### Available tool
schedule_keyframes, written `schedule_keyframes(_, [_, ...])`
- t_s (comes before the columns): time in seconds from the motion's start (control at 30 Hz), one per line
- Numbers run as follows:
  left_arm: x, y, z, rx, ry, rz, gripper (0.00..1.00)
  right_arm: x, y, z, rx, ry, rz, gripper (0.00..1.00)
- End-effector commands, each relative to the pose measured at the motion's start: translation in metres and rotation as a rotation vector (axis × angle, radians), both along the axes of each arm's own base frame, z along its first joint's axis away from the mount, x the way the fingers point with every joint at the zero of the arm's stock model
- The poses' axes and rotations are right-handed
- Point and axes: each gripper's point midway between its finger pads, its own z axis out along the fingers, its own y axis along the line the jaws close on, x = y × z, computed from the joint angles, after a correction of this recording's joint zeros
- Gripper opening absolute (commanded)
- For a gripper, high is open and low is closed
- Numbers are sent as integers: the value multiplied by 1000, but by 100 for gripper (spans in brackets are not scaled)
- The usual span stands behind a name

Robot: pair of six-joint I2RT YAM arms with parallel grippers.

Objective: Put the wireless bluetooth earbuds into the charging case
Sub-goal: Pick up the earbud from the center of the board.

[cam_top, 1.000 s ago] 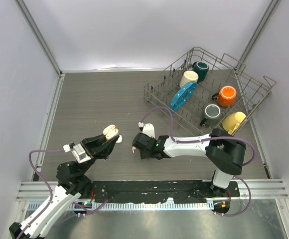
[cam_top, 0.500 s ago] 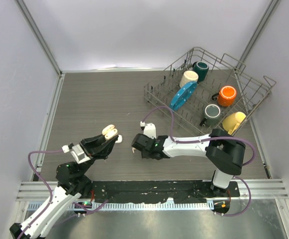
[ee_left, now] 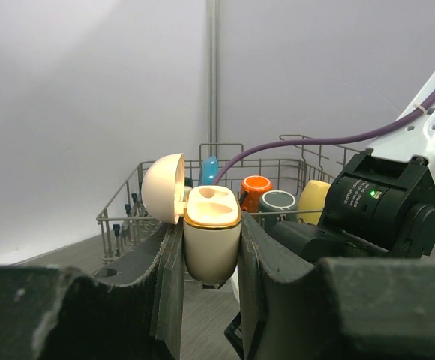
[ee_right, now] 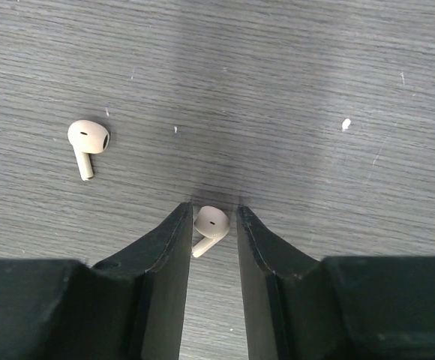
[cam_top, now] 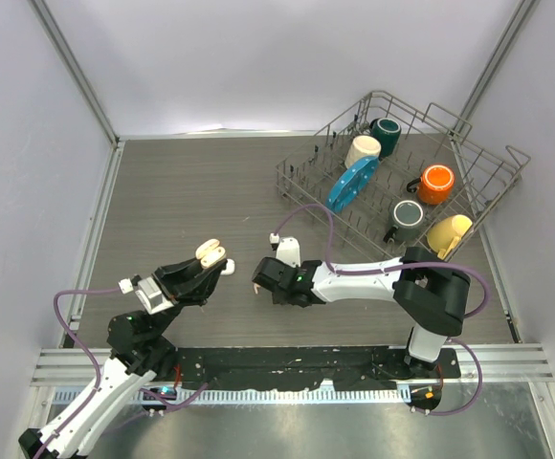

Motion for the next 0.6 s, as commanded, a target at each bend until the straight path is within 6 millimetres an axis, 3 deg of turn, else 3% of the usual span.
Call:
schedule_keyframes(0.0, [6,-3,-24,10,37,5,0,6,9,8,23,-30,-19,36])
schedule_keyframes(0.57, [7,-2,-23,0,45,8,0,4,9,8,33,-25,-4,27])
